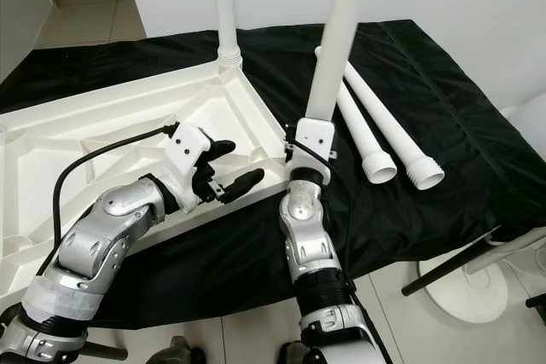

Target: Building children table

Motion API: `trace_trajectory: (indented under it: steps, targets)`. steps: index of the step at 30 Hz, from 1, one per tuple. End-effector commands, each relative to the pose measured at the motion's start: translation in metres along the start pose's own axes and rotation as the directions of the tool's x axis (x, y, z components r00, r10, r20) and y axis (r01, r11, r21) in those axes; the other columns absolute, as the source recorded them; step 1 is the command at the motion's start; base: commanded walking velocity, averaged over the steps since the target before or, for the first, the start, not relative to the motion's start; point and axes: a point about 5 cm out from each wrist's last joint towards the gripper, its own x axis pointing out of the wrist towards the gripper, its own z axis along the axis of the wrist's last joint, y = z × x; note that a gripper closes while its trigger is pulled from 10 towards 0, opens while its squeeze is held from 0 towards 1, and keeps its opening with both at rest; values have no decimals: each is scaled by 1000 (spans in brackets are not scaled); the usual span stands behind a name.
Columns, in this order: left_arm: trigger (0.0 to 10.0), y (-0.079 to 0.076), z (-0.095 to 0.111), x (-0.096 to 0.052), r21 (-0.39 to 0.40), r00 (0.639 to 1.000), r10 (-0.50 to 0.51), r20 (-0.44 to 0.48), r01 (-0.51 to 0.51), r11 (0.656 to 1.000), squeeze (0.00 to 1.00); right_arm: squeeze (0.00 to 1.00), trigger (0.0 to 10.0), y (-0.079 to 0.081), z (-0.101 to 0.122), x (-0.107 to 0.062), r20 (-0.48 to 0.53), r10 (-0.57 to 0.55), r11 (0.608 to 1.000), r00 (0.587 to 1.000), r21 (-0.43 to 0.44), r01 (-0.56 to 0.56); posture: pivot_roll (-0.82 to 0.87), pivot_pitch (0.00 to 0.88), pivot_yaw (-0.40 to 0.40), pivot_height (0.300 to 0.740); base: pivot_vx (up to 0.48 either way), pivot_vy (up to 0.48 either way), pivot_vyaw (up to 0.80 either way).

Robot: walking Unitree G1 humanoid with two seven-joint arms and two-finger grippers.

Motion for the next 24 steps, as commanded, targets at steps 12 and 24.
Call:
trace_trajectory:
  steps: [12, 24]
  targets:
    - [10000, -4, 0, 1, 4, 1000, 18, -3, -18, 1000, 0, 0, 10000, -9, 7, 5, 78, 213, 972, 974, 83, -219, -50, 66, 3, 740, 0, 0, 0]
    - [10000, -9, 1, 4, 6, 1000, -4, -4, 4, 1000, 0, 0, 10000, -28, 0, 13, 17, 590, 807, 808, 25, -590, -64, 88, 10, 740, 0, 0, 0]
